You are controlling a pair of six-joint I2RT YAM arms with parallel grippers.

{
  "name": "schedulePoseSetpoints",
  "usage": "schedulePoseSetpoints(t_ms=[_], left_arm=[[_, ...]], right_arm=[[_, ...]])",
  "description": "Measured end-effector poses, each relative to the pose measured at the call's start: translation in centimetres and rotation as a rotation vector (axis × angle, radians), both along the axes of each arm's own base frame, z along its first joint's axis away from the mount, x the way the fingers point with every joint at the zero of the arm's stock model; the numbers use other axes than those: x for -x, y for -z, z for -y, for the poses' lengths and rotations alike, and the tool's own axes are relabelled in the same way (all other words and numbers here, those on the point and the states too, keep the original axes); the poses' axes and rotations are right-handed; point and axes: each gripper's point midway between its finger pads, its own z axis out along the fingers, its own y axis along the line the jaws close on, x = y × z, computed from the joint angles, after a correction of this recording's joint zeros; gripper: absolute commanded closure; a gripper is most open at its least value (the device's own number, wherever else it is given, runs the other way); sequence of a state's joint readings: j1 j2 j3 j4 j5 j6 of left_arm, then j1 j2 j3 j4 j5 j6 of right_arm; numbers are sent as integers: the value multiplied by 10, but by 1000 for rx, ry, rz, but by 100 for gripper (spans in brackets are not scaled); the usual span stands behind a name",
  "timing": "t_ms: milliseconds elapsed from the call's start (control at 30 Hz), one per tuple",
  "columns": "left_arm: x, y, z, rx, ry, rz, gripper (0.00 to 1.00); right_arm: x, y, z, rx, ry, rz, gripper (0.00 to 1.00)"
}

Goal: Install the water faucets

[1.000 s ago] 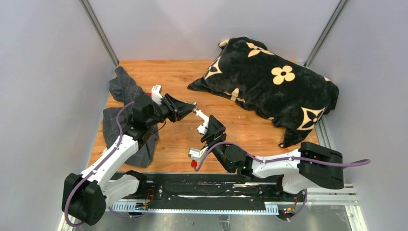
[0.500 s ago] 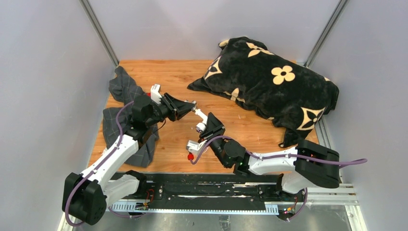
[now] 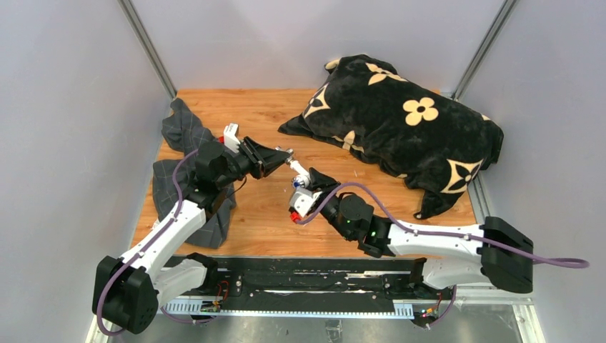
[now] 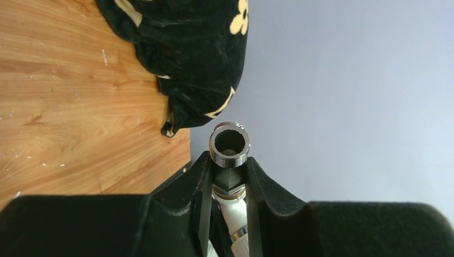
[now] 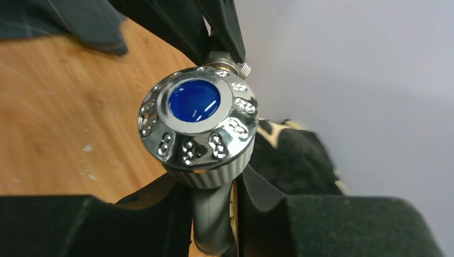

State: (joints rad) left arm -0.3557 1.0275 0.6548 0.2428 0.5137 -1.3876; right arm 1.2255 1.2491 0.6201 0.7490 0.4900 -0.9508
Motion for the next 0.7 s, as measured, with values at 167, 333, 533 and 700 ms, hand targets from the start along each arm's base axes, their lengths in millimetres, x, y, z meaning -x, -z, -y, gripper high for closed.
schedulePoseSetpoints(t_ms=[167, 333, 533, 700], left_arm=[[0, -5, 1, 12, 5, 23, 100], [1, -3, 0, 29, 4, 38, 100], [3, -12, 1, 79, 10, 92, 100], [7, -12, -2, 94, 0, 111, 100]], right_arm=[[6, 1, -3, -209, -91, -225, 99], [11, 5, -9, -392, -149, -428, 99], [12, 2, -11, -673, -229, -637, 100], [15, -1, -12, -927, -314, -841, 100]])
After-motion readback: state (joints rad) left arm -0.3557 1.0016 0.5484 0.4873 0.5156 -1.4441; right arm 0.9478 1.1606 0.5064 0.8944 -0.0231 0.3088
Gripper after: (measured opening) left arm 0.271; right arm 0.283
